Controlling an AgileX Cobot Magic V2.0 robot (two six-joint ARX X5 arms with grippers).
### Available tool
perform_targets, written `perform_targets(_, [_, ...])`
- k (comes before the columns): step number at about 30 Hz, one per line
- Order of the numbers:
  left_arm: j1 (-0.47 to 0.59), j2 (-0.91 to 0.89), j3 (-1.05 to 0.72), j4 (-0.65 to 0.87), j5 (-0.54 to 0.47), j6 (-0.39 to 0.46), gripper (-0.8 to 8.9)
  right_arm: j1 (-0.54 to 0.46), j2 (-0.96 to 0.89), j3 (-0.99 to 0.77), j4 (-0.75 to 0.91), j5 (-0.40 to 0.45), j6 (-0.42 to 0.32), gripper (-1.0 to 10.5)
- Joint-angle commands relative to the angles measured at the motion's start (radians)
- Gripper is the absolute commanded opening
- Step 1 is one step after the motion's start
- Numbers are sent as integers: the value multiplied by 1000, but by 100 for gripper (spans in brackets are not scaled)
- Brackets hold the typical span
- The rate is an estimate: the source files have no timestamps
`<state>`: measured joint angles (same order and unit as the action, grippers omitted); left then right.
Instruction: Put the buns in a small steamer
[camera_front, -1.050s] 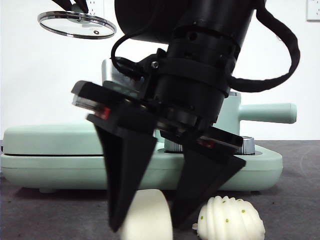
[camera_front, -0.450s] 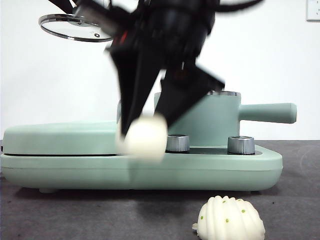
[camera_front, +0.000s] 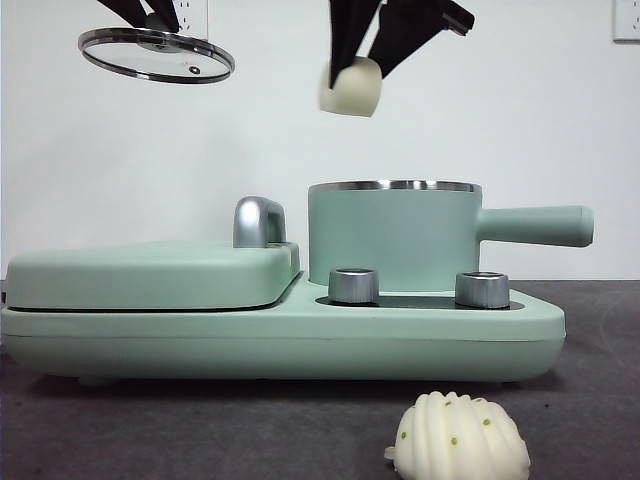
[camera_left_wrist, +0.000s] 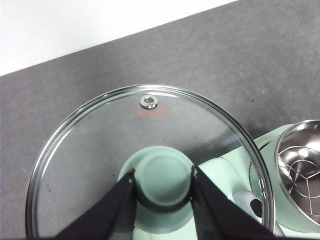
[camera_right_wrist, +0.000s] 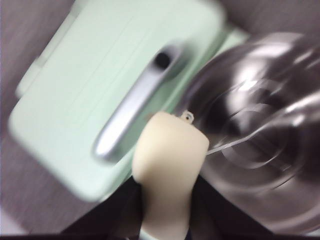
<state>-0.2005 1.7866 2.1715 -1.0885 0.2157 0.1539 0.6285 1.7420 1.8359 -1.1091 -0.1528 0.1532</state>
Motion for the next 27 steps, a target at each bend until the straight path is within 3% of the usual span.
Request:
perform_targets(1, [-3,15,31,27,11,-5,8,-23,89,75,-18,4,-45,104])
perform_targets(12, [-3,15,31,26,11,-6,8,-77,310,169,-44,0,-64,104])
perform_targets(21, [-3,15,31,24,11,-6,8,-82,360,168,-38,-16,-64,112])
perform_targets(27, [-3,15,31,23,11,-6,8,-84,360,168,-43,-31,-60,251])
